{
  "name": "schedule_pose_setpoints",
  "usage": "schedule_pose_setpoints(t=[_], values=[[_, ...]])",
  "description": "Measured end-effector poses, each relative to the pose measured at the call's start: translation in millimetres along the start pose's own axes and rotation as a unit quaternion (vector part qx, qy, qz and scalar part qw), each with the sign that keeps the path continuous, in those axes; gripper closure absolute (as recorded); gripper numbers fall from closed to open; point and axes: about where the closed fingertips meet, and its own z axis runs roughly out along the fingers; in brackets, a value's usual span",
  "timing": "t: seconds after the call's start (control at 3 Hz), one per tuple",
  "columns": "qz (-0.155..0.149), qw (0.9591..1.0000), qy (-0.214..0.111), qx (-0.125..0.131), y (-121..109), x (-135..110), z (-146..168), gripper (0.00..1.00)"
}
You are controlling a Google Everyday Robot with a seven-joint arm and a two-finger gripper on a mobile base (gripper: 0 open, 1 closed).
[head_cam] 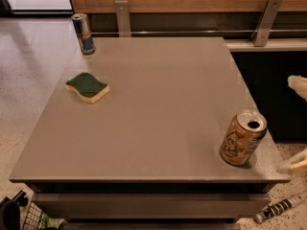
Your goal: Move orange can near redbull can
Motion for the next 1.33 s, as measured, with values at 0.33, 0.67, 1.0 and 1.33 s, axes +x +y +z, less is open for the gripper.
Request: schedule_pose_setpoints(t=[0.33,0.67,1.0,1.33], values=[[0.022,0.9996,-0.013,-0.014,1.5,11.6,14.6,0.0],[0.051,0.9978,-0.028,-0.032,0.0,25.2,32.4,0.0],[0.074,0.9953,-0.048,-0.04,0.4,34.9,47.7,0.0],[0.096,0.992,-0.07,-0.044,7.1,40.3,59.5,0.0]])
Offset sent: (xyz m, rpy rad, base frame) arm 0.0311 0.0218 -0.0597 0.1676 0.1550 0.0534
